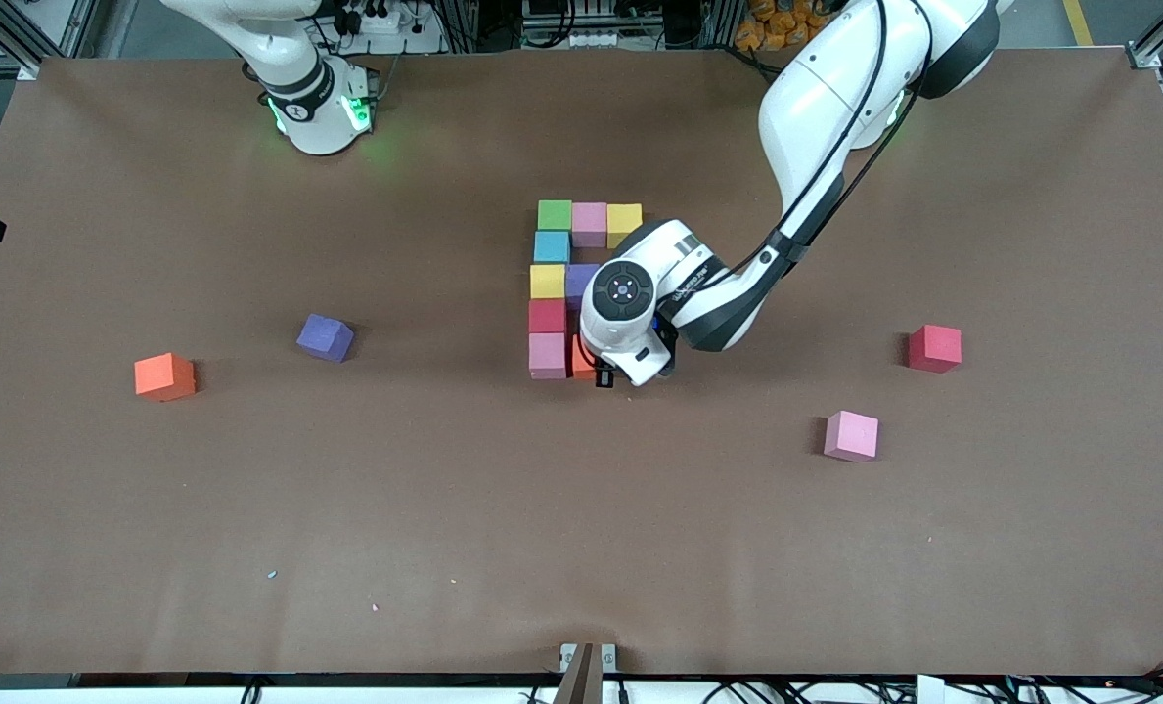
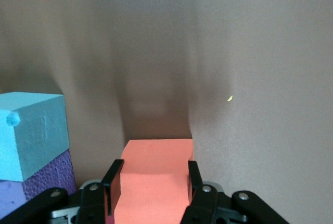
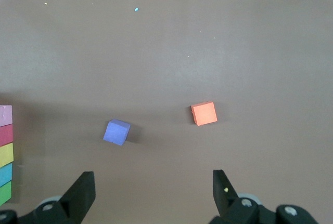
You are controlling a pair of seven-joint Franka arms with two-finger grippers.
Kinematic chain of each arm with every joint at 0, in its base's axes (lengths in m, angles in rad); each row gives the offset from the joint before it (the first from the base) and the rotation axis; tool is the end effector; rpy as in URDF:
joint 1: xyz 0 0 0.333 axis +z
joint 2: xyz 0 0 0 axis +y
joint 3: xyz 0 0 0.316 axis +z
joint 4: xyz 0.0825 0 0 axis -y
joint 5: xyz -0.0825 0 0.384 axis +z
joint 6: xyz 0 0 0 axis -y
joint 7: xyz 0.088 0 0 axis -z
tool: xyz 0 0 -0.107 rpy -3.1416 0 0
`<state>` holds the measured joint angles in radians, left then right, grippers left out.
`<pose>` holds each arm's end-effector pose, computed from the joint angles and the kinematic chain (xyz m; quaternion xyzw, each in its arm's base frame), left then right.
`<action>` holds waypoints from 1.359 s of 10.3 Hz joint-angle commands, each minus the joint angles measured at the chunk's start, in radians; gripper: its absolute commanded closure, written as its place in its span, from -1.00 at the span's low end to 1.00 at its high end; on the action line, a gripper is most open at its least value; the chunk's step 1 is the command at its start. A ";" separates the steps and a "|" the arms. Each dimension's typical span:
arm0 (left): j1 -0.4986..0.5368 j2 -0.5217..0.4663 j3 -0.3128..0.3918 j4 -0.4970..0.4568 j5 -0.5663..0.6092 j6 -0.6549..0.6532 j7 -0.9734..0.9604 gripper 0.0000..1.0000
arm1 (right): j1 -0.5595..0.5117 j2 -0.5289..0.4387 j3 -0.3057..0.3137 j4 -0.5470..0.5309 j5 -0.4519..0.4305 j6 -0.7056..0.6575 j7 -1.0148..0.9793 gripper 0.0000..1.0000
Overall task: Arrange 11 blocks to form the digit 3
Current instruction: 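Lower the orange cube beside the pink cube and open the left gripper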
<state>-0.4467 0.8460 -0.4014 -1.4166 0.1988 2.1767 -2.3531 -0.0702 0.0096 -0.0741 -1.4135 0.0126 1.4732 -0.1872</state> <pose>0.5259 -0.4984 0.2185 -0.7266 -0.6836 0.0681 0.0110 0.5410 -0.0769 0.6839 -0.9994 -0.0222 -0.0257 0.0017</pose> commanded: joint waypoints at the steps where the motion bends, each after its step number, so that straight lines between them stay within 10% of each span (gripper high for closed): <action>1: -0.004 -0.019 0.004 -0.022 -0.009 0.021 -0.017 1.00 | -0.023 0.007 0.014 0.021 0.003 -0.013 -0.011 -1.00; 14: -0.007 -0.002 0.004 -0.022 -0.019 0.058 -0.017 1.00 | -0.023 0.007 0.014 0.021 0.004 -0.013 -0.011 -1.00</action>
<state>-0.4487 0.8483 -0.4014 -1.4317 0.1988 2.2209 -2.3569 -0.0702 0.0096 -0.0741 -1.4133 0.0127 1.4732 -0.1872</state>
